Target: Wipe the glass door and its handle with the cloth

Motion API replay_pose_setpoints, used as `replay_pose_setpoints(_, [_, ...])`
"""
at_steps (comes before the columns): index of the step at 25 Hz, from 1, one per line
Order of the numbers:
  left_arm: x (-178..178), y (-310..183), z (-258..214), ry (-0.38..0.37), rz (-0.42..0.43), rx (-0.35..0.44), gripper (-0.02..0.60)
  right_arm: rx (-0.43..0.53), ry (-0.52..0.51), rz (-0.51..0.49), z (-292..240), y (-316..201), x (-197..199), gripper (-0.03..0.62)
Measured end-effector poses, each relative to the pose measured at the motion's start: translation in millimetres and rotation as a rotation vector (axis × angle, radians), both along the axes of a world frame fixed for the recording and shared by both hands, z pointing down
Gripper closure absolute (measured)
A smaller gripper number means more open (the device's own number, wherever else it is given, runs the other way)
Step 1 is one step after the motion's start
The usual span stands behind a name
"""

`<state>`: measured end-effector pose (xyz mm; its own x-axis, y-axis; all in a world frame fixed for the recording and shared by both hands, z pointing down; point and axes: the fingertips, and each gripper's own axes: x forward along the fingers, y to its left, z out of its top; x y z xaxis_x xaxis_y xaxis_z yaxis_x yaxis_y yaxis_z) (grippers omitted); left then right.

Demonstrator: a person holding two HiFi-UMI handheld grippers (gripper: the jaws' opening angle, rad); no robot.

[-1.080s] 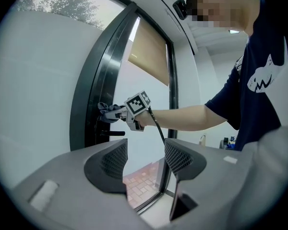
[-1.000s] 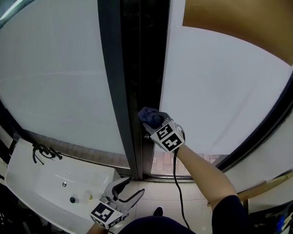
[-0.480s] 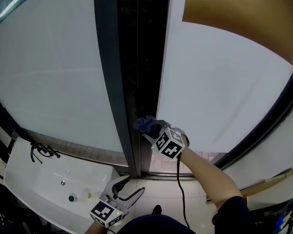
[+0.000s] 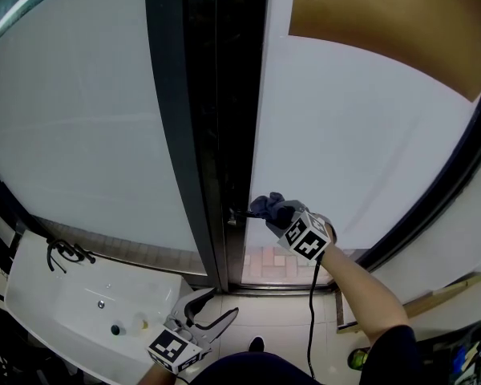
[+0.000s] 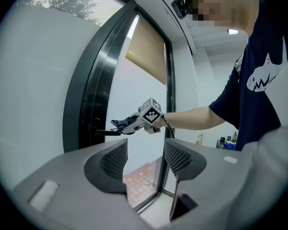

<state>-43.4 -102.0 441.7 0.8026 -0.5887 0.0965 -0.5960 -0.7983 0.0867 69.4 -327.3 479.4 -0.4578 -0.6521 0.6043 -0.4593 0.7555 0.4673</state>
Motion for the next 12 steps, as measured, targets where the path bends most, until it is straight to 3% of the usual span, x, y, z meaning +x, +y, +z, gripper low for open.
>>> replay_pose_setpoints(3, [-2.9,1.7,1.5,0.000,-0.005,0.003,0.344,0.024,-0.019,-0.007,-12.8,3.6,-0.4,0.430])
replay_pose_setpoints(6, [-6.9,2.5,2.6,0.001,-0.018,0.005,0.344,0.027,-0.089,-0.063,-31.4,6.6,-28.4,0.430])
replay_pose_setpoints(9, [-7.2,4.0,0.6,-0.002,-0.028,0.004,0.344,-0.043,-0.194,-0.115,-39.9,4.7,-69.6,0.430])
replay_pose_setpoints(12, [-6.5,7.3,0.8,-0.004,-0.037,0.000,0.344,-0.101,-0.234,-0.117,-31.9,-6.9,-97.3,0.430])
